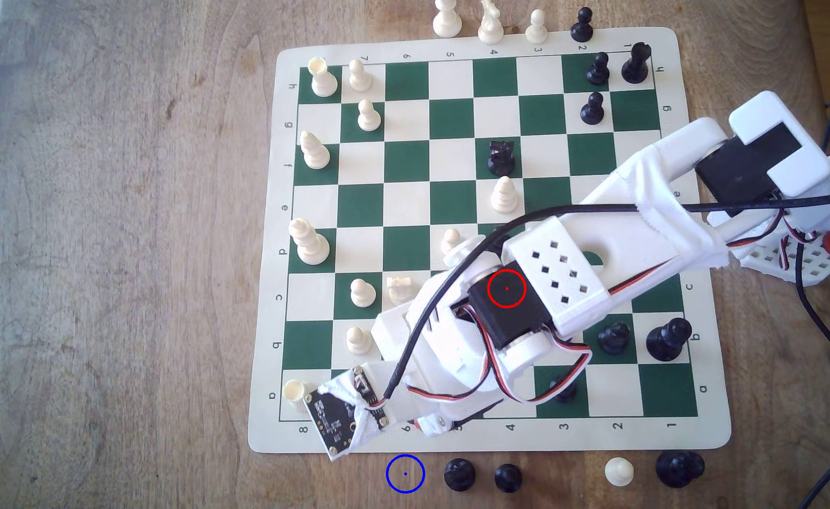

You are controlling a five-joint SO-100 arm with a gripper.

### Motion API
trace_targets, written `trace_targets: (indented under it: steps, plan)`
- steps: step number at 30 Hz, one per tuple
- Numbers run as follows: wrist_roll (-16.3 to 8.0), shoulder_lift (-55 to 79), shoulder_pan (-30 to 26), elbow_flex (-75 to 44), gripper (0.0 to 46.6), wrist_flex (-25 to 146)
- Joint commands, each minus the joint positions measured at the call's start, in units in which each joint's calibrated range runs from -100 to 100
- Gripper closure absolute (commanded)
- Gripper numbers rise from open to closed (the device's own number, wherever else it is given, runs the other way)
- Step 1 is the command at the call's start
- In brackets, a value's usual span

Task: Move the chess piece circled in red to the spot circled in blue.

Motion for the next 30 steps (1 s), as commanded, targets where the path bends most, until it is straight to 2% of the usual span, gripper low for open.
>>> trace_targets:
  steps: [1, 9, 30]
  plan:
    - [-0.2, -0.7, -1.8, -9.0, 43.9, 0.8]
    - [-0.5, 6.2, -3.4, -16.6, 43.9, 0.9]
    - [-0.6, 16.0, -3.1, -21.4, 43.8, -3.6]
